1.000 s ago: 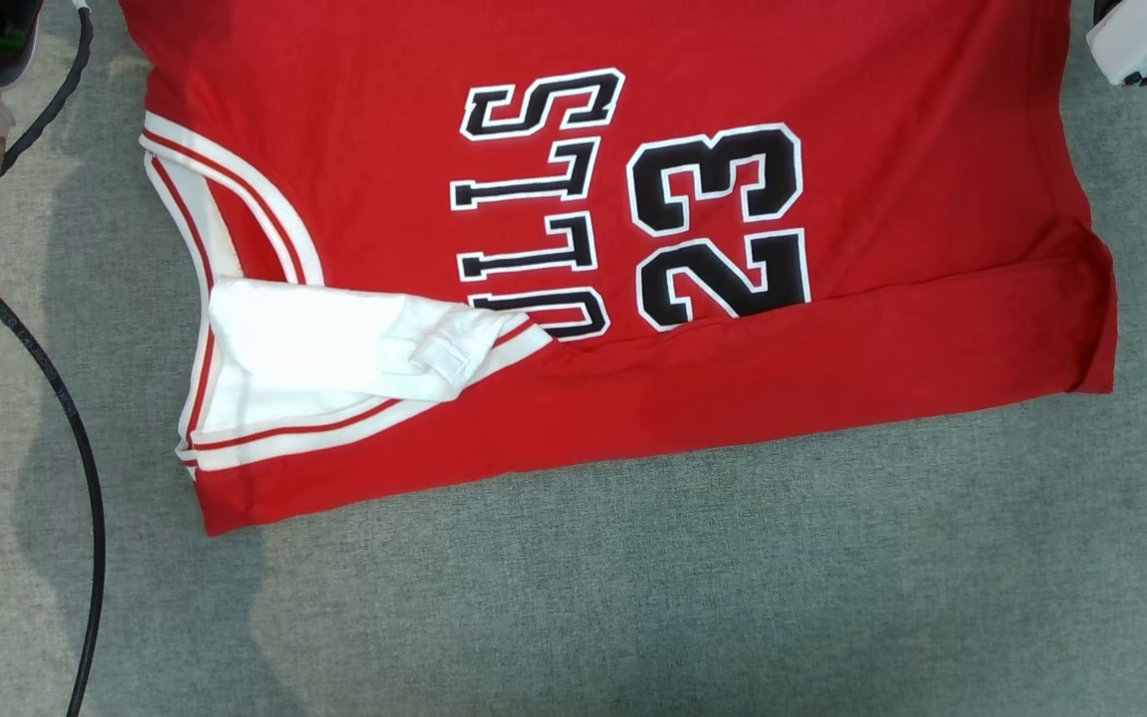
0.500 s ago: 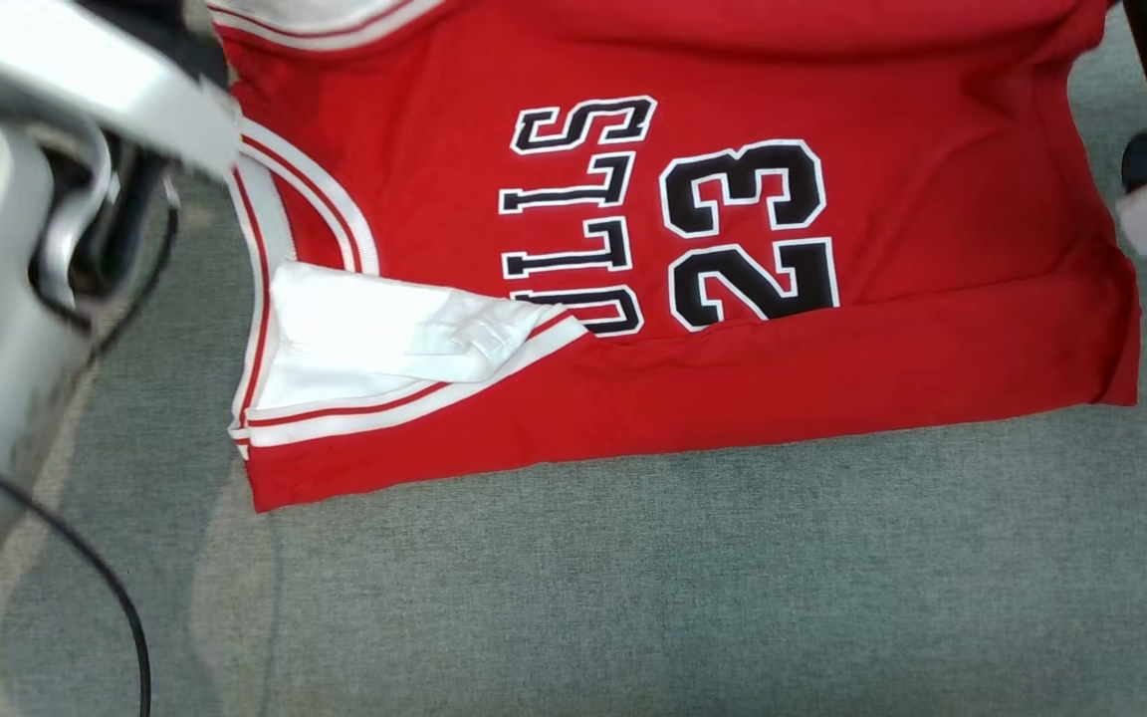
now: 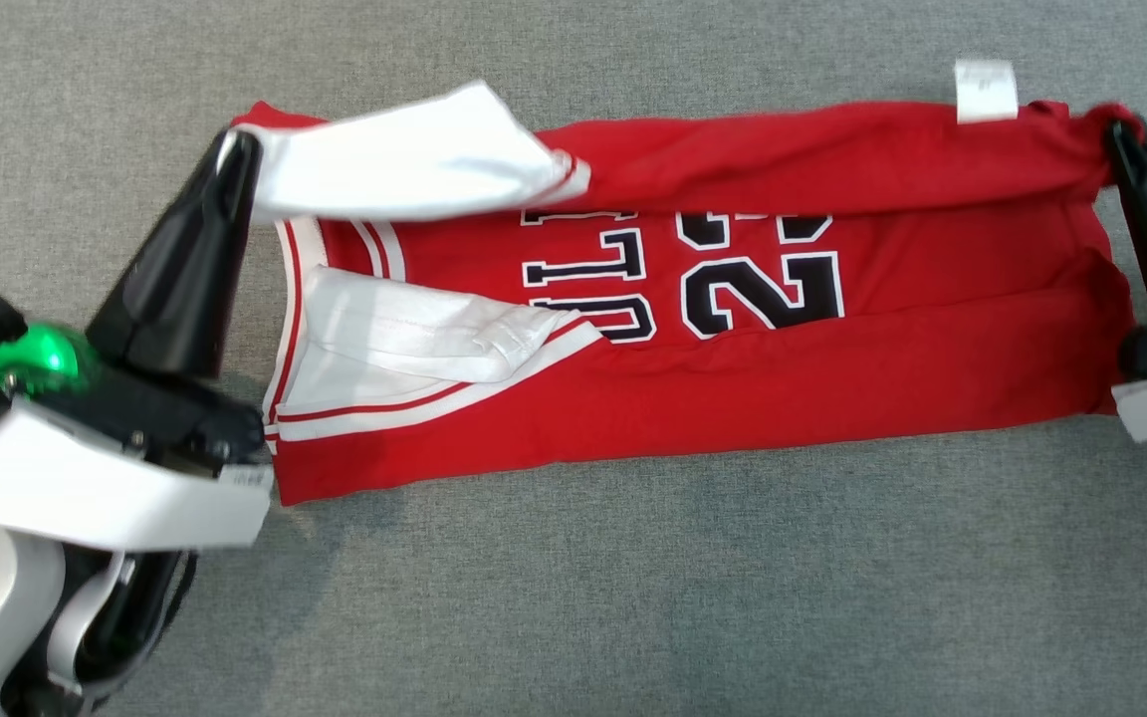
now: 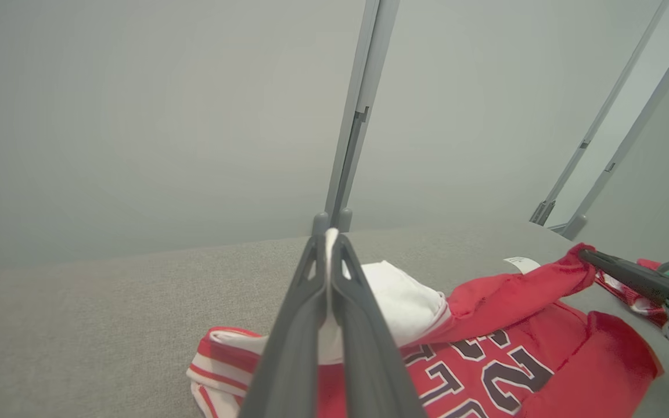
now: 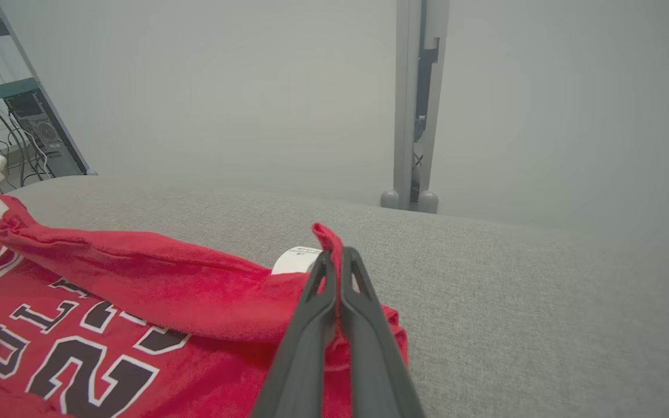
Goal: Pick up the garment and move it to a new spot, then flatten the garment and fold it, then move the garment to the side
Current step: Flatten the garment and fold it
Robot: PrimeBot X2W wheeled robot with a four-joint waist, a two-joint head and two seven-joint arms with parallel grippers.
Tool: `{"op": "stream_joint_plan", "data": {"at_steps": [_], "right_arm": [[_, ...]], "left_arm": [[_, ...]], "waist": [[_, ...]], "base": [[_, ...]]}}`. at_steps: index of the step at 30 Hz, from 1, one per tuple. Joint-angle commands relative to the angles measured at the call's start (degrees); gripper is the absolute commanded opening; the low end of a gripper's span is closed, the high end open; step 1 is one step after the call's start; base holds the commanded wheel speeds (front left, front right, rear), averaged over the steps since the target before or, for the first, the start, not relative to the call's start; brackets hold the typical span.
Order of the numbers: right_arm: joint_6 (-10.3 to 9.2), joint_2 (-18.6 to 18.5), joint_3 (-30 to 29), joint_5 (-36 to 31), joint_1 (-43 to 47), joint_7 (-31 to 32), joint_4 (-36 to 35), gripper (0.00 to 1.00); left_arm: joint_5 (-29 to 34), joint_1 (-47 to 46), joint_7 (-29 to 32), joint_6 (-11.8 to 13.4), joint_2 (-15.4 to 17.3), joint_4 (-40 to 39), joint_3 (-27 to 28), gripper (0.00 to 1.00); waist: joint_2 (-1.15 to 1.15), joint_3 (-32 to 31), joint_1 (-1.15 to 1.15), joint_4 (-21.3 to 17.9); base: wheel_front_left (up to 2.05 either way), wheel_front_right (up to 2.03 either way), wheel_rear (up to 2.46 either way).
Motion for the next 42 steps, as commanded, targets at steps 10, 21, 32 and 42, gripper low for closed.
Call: {"op": "stream_joint_plan", "data": {"at_steps": [10,21,32,42], "right_arm": [[-0.02,5.06,-4.11,0.89,6.94,2.70,2.69,1.00],[-0.01,15.84,-15.94,-3.44,10.69,-0.36,0.57,1.00],[-0.01,26.58,-22.15,-19.16,15.52,0.95,-5.98,1.00],[-0.01,28.28,-22.16,-21.40,19.52,2.61,-4.63,1.00]], "left_arm": [[-8.72,9.96,-0.80,0.03,-1.85,2.72,0.65,0.21],[-1.42,8.80,-5.46,2.14,-6.75,8.36,4.18,1.00],[17.17,13.51,-5.75,2.59,-15.31,6.80,14.11,1.00],[21.93,19.12,-5.76,-2.51,-19.97,11.93,18.00,1.00]], "waist": [[0.00,-0.17,0.00,-0.34],[0.00,-2.35,0.00,-0.94],[0.00,-7.80,0.00,-2.39],[0.00,-11.88,0.00,-1.99]], "base": [[0.00,0.00,0.00],[0.00,0.00,0.00],[0.00,0.00,0.00],[0.00,0.00,0.00]]}}
